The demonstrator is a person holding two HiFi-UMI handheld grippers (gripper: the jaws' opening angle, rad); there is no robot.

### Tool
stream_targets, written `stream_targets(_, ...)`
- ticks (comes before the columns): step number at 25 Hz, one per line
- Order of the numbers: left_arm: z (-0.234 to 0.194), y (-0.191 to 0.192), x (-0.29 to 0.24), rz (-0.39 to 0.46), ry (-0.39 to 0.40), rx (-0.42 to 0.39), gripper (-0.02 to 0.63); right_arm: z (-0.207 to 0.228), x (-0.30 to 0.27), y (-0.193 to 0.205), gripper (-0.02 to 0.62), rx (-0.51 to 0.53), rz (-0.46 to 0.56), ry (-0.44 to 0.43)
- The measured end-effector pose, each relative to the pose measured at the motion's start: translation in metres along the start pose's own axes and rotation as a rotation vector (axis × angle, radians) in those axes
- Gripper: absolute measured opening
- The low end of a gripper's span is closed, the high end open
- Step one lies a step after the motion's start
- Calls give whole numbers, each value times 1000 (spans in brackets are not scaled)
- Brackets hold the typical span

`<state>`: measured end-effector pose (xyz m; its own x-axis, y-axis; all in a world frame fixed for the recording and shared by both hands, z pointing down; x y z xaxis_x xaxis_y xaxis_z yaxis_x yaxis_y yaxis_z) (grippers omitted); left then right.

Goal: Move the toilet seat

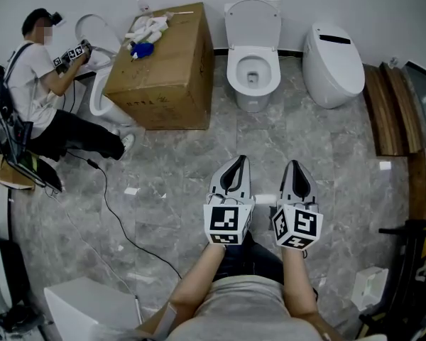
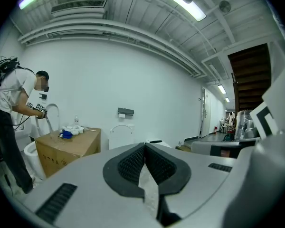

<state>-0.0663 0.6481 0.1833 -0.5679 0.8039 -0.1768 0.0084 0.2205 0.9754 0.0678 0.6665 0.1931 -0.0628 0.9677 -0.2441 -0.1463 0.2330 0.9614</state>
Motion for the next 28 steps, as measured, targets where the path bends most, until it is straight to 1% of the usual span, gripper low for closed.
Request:
stream_targets(6,-34,-8,-35,3,-14,12,15,-5,-47,-5,17,1,-19,10)
stream_targets(16,-101,-31,-107,-7,11,29,15,-24,-140,-28,17,-6,-26,44)
stream_targets(21,-133,-41,-140,-14,27,34,15,-39,-183,-38,17,12,-27,47)
stream_targets(25,-154,-42,-163,-25,34,43,15,-47,-210,-41,17,16,-39,50)
stream_targets(28,-162,-38,-175,-37,33,58,15,-45,-222,-38,17,17,-55,54)
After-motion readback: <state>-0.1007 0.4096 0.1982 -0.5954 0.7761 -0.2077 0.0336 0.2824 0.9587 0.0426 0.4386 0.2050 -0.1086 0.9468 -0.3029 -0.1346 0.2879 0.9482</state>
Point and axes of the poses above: the fingertips, and each gripper's own axes: x backward along the fingers, z to its right, y out of its underside, the point moved 2 cm from there along x, backward along the fingers, and after that the axes turned 9 degrees about y, right-handed, at the moved point
